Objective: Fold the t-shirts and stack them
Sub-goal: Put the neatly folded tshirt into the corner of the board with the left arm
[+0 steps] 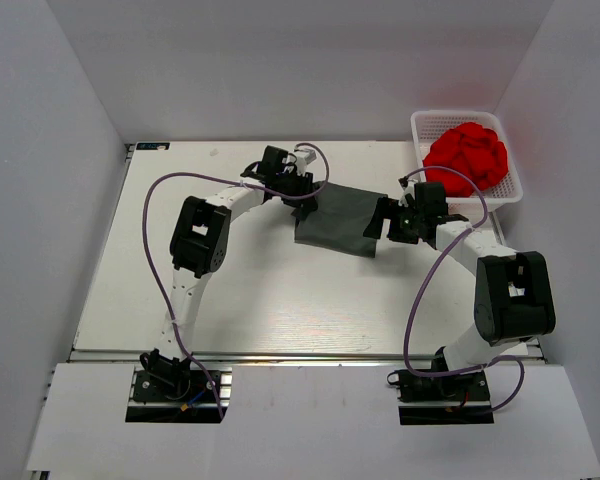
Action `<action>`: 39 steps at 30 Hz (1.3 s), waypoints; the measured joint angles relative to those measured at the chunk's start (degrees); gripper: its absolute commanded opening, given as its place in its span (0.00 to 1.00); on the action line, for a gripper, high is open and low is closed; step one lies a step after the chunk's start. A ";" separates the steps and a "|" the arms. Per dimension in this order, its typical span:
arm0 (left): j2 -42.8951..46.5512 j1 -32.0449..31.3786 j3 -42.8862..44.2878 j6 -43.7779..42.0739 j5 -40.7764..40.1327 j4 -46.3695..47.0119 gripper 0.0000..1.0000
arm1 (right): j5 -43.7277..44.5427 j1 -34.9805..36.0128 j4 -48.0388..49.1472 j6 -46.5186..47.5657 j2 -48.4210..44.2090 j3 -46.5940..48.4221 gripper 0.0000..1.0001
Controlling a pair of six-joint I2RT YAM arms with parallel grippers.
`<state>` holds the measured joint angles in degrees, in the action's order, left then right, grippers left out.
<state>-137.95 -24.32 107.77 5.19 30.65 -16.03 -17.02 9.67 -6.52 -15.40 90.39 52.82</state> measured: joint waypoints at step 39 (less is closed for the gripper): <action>5.27 4.44 -15.54 22.73 28.00 26.99 0.00 | 0.61 -0.28 -0.22 0.81 -0.02 0.00 0.91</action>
<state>-132.68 -19.88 92.23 27.92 58.65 10.96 -16.40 9.39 -6.74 -14.59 90.37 52.82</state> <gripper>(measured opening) 0.019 0.907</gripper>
